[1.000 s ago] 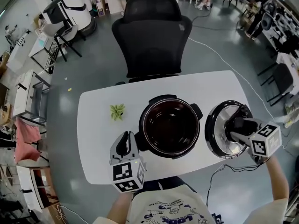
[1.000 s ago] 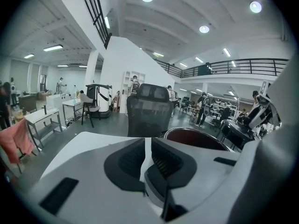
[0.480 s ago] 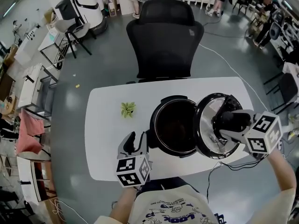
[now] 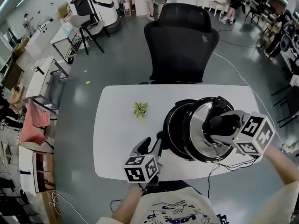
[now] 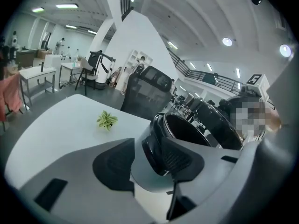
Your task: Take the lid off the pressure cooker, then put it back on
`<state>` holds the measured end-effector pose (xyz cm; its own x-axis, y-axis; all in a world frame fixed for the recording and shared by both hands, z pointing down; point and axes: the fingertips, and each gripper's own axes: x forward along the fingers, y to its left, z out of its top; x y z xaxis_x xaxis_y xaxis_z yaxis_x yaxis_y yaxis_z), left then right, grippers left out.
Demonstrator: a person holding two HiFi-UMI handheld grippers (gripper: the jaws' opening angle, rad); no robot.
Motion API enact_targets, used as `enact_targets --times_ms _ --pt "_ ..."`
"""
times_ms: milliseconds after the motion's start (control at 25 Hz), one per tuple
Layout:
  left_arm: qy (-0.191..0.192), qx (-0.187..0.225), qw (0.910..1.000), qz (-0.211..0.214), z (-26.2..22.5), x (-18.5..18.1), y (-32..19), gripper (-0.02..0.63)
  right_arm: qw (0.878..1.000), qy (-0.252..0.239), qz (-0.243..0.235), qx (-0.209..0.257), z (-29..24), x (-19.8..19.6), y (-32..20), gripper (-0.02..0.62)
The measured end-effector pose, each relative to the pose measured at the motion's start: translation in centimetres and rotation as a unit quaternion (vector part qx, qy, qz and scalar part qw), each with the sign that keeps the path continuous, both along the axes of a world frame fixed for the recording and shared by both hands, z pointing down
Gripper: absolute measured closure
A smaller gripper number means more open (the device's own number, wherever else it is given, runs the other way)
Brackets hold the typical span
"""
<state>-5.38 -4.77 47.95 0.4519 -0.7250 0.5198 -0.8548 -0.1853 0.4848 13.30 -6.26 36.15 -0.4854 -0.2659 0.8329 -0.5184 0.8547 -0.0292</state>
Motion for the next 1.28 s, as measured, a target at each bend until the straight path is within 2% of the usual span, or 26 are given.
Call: enact_targets --times_ms 200,400,800,1280 --pt "0.024 -0.031 0.9991 0.015 1.4 0.7 0.1 0.43 0.998 0.022 -0.062 0.0 0.8 -2.6 -0.1 0.301" --pt "0.051 -0.044 0.9976 0.014 2.7 0.9 -0.4 0.43 0.993 0.04 -0.113 -0.001 2.7 -4.3 0.0 0.301" --pt "0.066 -0.046 0.9966 0.02 2.2 1.0 -0.9 0.442 0.987 0.051 -0.155 -0.006 3.8 -5.4 -0.1 0.301" --pt "0.064 -0.046 0.9967 0.017 2.5 0.5 -2.3 0.457 0.975 0.068 -0.209 -0.01 5.8 -6.4 -0.6 0.301"
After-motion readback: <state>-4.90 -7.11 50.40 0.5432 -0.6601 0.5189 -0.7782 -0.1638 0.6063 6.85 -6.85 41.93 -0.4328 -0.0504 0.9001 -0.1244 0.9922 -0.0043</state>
